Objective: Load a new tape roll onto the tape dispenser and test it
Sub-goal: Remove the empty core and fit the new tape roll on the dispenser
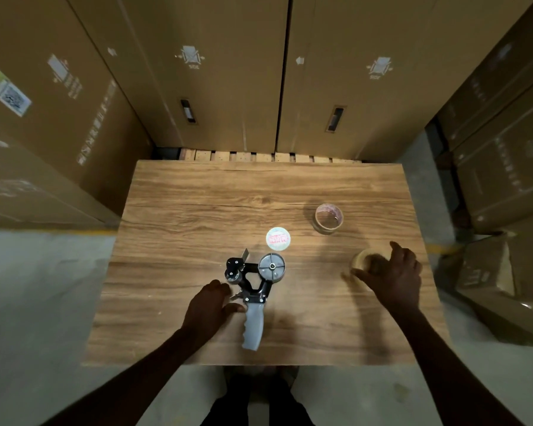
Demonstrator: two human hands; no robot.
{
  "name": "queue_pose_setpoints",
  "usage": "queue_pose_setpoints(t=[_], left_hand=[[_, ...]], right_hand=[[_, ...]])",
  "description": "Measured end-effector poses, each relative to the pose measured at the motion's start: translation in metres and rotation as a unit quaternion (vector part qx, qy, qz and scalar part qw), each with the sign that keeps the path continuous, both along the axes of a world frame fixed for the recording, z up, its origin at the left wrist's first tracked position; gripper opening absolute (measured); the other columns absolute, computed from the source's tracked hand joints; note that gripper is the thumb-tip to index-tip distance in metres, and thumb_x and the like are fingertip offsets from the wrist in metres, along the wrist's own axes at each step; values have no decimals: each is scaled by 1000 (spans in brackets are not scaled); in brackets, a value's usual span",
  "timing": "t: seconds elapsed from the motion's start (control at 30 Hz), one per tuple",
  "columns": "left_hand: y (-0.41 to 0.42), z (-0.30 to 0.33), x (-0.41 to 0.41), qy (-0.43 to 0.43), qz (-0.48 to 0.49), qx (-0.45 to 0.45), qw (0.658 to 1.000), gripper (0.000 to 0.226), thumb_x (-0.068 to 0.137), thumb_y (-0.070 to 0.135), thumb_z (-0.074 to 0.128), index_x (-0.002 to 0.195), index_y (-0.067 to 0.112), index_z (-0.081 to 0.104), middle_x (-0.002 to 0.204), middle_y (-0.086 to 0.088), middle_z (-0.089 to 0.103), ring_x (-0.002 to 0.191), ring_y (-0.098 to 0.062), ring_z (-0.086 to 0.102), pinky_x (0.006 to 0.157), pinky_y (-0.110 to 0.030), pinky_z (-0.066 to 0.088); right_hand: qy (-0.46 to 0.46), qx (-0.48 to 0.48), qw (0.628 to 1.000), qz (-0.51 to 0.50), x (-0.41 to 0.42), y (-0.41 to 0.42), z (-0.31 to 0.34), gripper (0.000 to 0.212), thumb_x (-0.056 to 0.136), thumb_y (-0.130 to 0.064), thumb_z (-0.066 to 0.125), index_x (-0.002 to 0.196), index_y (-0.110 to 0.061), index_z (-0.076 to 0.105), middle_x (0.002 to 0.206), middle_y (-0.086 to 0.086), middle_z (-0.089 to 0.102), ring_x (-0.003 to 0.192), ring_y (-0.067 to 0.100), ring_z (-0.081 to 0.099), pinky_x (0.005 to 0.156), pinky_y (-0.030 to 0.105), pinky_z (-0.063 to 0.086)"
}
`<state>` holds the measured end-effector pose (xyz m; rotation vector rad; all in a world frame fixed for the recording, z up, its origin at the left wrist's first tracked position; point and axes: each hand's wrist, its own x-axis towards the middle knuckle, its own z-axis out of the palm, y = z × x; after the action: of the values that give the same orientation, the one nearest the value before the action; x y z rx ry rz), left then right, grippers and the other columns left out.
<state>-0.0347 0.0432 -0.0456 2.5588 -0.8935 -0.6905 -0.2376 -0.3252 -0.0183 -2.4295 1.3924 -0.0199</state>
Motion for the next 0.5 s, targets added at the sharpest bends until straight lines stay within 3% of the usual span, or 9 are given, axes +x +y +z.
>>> queue_pose_setpoints(t=[0.13, 0.27, 0.4, 0.5], left_hand=[[-27, 18, 1, -16, 6, -52, 998, 39, 78, 55, 68, 102, 24, 68, 104, 0, 64, 96, -21, 63, 68, -28, 41], [-51, 26, -1, 12, 2, -65, 998, 44, 72, 61, 60, 87, 20, 65, 94, 3, 62, 86, -16, 60, 70, -35, 50], [-68, 25, -7, 24, 14, -96, 995, 36, 75, 55, 66, 76, 20, 59, 82, 6, 58, 73, -11, 56, 63, -33, 47], [-79, 26, -15, 26, 2, -130, 991, 42, 75, 59, 59, 67, 18, 55, 74, 8, 55, 74, -9, 51, 63, -28, 35]], right_hand=[[69, 76, 995, -19, -3, -13, -3, 154, 45, -71, 98, 164, -11, 21, 160, 26, 33, 144, 53, 37, 106, 69, 49], [123, 120, 985, 21, -9, -32, -30, 154, 35, -98, 76, 161, -19, 36, 165, 20, 29, 141, 48, 40, 112, 60, 47], [95, 170, 981, 16, 1, -22, -8, 139, 51, -49, 105, 160, -12, 27, 145, 25, 46, 131, 50, 49, 103, 58, 49], [92, 160, 983, 13, -4, -27, -16, 132, 46, -55, 103, 153, -10, 38, 138, 21, 51, 124, 48, 53, 100, 55, 50]])
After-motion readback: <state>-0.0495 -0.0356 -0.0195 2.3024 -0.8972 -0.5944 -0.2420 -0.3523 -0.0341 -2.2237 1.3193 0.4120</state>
